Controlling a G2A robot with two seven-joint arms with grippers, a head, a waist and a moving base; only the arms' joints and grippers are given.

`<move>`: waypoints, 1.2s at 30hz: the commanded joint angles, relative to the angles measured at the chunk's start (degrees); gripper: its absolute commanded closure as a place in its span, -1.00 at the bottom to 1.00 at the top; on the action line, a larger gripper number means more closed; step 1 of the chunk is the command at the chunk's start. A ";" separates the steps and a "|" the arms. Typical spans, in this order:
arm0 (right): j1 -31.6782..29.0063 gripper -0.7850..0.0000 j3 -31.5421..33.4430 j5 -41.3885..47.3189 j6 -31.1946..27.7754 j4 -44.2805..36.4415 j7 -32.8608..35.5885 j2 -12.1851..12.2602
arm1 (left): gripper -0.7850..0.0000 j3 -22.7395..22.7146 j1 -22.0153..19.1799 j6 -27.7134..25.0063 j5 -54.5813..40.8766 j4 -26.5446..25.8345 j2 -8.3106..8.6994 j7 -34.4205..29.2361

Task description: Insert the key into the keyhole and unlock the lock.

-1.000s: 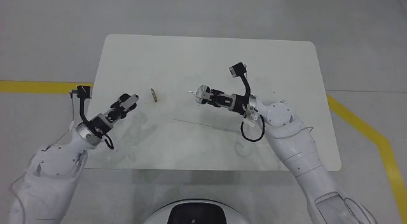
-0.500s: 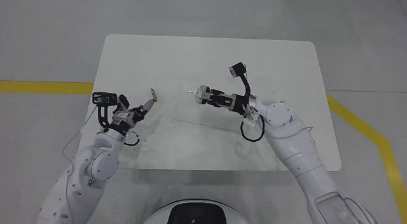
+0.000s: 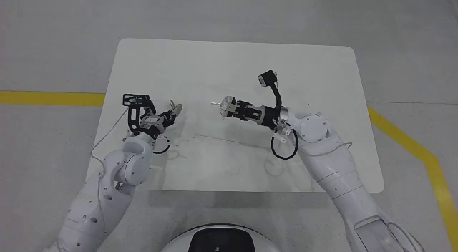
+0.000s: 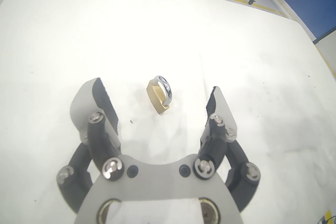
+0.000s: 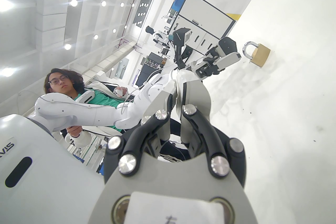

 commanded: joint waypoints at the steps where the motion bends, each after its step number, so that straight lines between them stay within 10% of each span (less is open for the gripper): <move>1: 0.00 1.00 0.00 0.00 0.00 0.00 0.00 0.00 | -0.44 0.75 -0.53 0.63 0.32 0.61 -0.28 0.56; 24: 0.00 1.00 0.00 0.00 0.00 0.00 0.00 0.00 | 0.11 2.39 -3.86 2.90 0.97 5.85 -2.15 -0.55; 28: 0.00 1.00 0.00 0.00 0.00 0.00 0.00 0.00 | 0.35 2.87 -4.45 3.12 1.72 6.11 -2.44 -1.30; 32: 0.00 1.00 0.00 0.00 0.00 0.00 0.00 0.00 | 1.00 3.14 -4.57 2.95 2.41 6.13 -2.64 -1.87; 36: 0.00 1.00 0.00 0.00 0.00 0.00 0.00 0.00 | 1.00 2.89 -4.39 2.46 3.24 6.06 -2.68 -2.57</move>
